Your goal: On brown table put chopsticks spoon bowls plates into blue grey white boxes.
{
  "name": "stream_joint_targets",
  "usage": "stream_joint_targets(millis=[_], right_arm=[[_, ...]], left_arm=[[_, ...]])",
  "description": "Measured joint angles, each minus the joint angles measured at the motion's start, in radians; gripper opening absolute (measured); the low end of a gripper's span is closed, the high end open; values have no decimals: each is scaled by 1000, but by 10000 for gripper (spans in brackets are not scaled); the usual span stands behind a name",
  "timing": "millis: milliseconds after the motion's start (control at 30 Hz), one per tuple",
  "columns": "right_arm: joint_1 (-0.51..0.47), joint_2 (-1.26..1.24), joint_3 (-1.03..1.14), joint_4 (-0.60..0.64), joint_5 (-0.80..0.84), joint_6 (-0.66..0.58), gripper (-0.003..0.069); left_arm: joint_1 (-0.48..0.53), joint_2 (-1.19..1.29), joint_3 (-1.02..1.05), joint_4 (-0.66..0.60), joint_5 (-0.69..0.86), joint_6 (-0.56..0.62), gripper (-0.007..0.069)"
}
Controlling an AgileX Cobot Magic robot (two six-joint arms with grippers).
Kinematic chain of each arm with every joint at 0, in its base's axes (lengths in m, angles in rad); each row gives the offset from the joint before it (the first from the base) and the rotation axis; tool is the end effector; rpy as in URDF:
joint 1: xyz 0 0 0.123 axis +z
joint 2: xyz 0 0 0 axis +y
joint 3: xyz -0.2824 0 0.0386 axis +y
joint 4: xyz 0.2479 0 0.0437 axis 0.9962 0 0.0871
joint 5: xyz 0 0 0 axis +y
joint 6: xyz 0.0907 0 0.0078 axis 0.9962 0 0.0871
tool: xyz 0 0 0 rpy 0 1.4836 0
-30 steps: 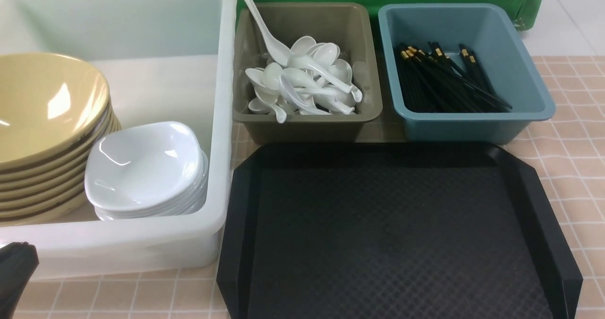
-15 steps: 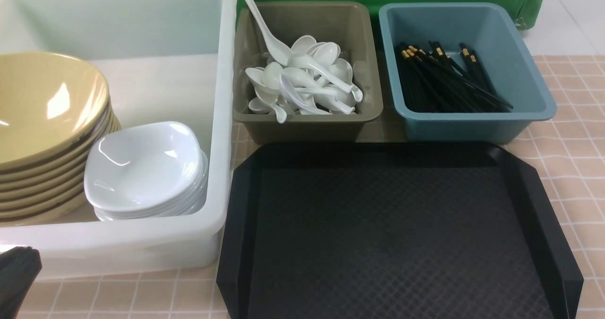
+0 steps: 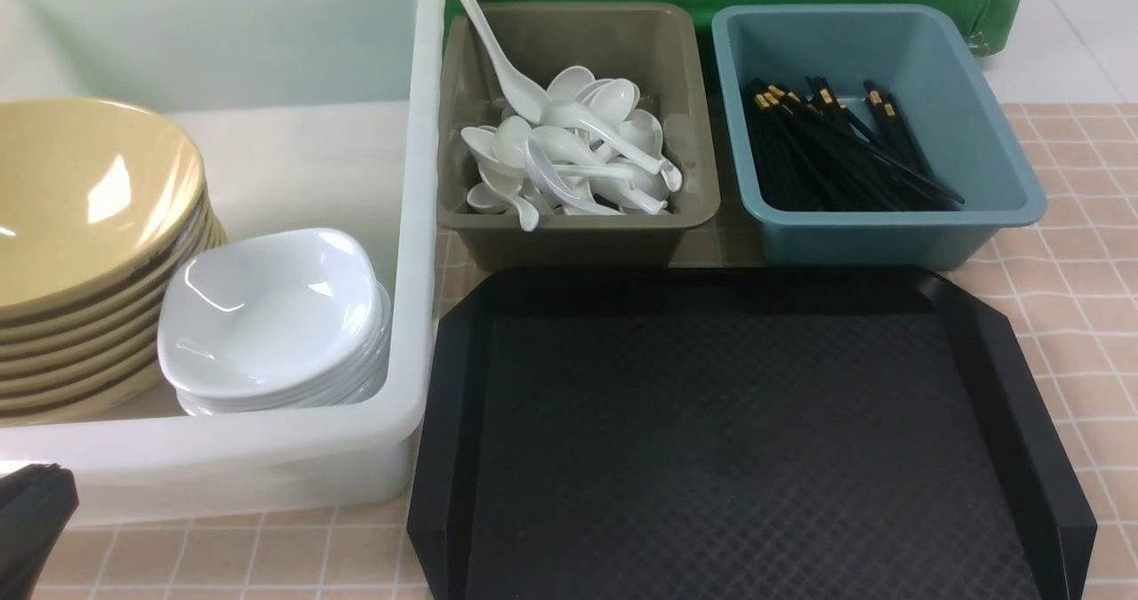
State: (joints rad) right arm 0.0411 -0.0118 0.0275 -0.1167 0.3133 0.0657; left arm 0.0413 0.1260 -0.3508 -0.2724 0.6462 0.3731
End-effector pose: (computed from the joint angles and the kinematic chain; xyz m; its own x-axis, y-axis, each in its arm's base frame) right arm 0.0542 -0.0011 0.1763 -0.2368 -0.0551 -0.9700 -0.0170 0.9985 -0.0526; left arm 0.0425 -0.0130 0.2666 -0.2898 0.1392 -0.9469 0.1593 0.9826 0.0957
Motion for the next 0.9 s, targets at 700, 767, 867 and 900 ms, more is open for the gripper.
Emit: stream_joint_targets(millis=[700,767,867,900], right_arm=[[0,0,-1,0,3,2,48],[0,0,-1,0,3,2,48],[0,0,-1,0,5,2,51],[0,-1,-1,0,6,2,52]], left_arm=[[0,-48,47,0,-36,0,6],[0,-79,79,13,-59,0,6],[0,-135,182,75,-162,-17,6],[0,-137,209,81,-205,-37,6]])
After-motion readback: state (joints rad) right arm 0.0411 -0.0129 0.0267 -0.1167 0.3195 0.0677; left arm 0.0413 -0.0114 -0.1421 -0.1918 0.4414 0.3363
